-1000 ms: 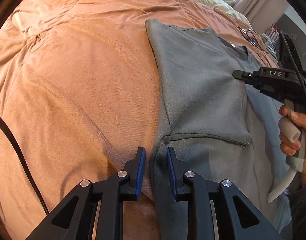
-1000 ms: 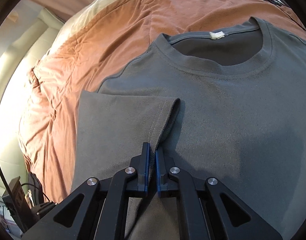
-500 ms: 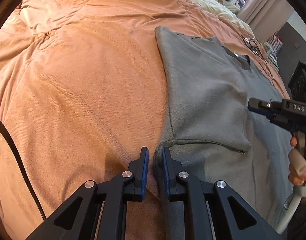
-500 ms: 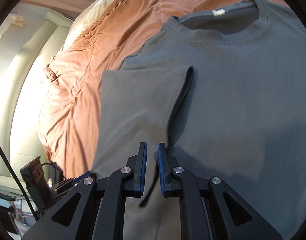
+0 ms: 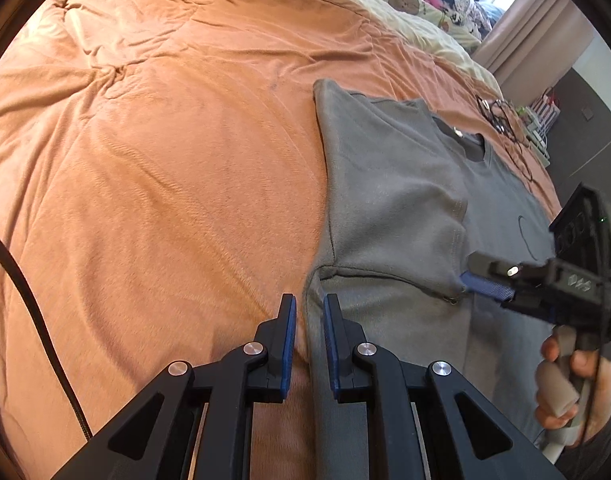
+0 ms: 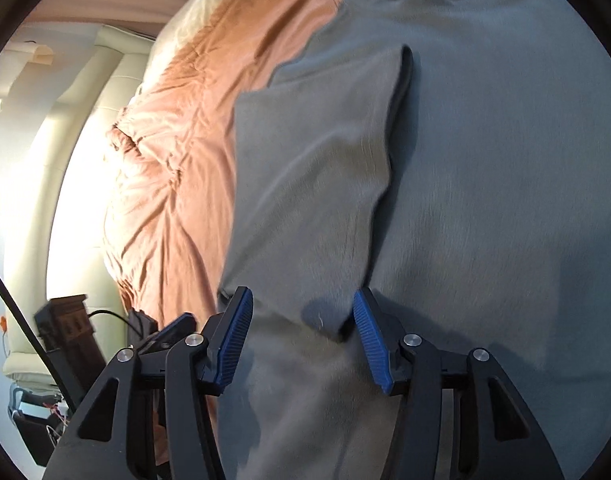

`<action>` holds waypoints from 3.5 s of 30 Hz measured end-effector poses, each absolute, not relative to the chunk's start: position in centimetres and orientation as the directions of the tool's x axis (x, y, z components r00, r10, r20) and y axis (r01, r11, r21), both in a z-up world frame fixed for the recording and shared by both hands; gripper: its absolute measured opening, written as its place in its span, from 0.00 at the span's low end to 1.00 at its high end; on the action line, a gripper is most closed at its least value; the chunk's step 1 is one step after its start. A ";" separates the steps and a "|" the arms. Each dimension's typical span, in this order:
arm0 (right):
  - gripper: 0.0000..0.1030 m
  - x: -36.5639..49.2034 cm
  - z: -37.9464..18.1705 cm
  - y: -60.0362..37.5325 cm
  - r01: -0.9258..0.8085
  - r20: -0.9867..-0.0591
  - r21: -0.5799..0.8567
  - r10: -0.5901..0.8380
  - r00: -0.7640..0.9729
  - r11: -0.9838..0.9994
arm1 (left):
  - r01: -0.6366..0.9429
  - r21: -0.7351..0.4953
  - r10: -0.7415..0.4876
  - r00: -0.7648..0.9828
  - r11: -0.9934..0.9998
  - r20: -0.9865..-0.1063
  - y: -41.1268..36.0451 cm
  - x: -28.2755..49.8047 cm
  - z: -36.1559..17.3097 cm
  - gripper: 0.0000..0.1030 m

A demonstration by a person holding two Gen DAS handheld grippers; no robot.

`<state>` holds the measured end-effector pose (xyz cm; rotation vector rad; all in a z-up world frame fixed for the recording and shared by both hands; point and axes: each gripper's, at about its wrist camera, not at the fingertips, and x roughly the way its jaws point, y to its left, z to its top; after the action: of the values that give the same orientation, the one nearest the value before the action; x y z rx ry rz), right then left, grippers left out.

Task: Fold small clothes
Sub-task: 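Open the left tool and withdraw it from the folded side, then grasp the T-shirt's other side edge and sleeve with the right tool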

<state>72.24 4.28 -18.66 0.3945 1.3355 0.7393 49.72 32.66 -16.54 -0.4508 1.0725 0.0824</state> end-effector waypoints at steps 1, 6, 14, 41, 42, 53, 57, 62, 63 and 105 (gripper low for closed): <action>0.44 72.1 -18.9 4.5 -0.251 -0.745 0.633 0.664 0.059 0.733 | -0.284 -0.319 -0.151 0.486 0.904 -0.861 32.7 49.5 -16.4 0.14; 0.31 72.1 -19.4 5.1 -0.238 -0.769 0.602 0.634 0.081 0.762 | -0.297 -0.326 -0.151 0.487 0.898 -0.860 32.7 48.6 -16.3 0.14; 0.03 72.2 -19.1 4.9 -0.189 -0.740 0.644 0.666 0.092 0.741 | -0.319 -0.339 -0.154 0.486 0.885 -0.860 32.8 47.8 -16.2 0.14; 0.90 59.2 -2.7 -3.9 -0.432 -0.755 0.331 0.510 0.413 0.839 | -0.267 -0.329 -0.099 0.621 0.906 -0.777 25.2 42.1 -4.5 0.92; 0.91 58.2 -1.7 -4.5 -0.444 -0.751 0.302 0.497 0.434 0.844 | -0.265 -0.330 -0.095 0.632 0.906 -0.769 24.7 41.8 -3.8 0.95; 1.00 51.4 2.5 -11.7 -0.427 -0.732 0.238 0.450 0.511 0.872 | -0.215 -0.310 -0.077 0.698 0.926 -0.712 17.9 38.7 0.5 0.96; 1.00 49.4 3.9 -14.0 -0.408 -0.725 0.185 0.405 0.558 0.894 | -0.194 -0.280 -0.062 0.711 0.940 -0.701 15.2 38.0 1.5 0.96; 1.00 47.6 5.1 -16.8 -0.372 -0.693 0.181 0.387 0.608 0.910 | -0.161 -0.266 -0.071 0.722 0.950 -0.689 12.1 37.6 2.4 0.96; 1.00 47.3 5.1 -17.4 -0.370 -0.691 0.188 0.390 0.609 0.910 | -0.161 -0.261 -0.066 0.724 0.952 -0.686 11.6 37.6 2.5 0.96; 0.80 62.8 -3.4 -33.4 -0.081 -0.688 0.310 0.283 0.668 0.947 | 0.168 -0.269 -0.313 0.635 0.948 -0.706 -6.8 58.4 -4.5 0.60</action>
<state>62.83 -33.44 -3.38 0.2635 0.8156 0.2078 58.43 -6.76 -4.50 -0.1852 0.8395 -0.2762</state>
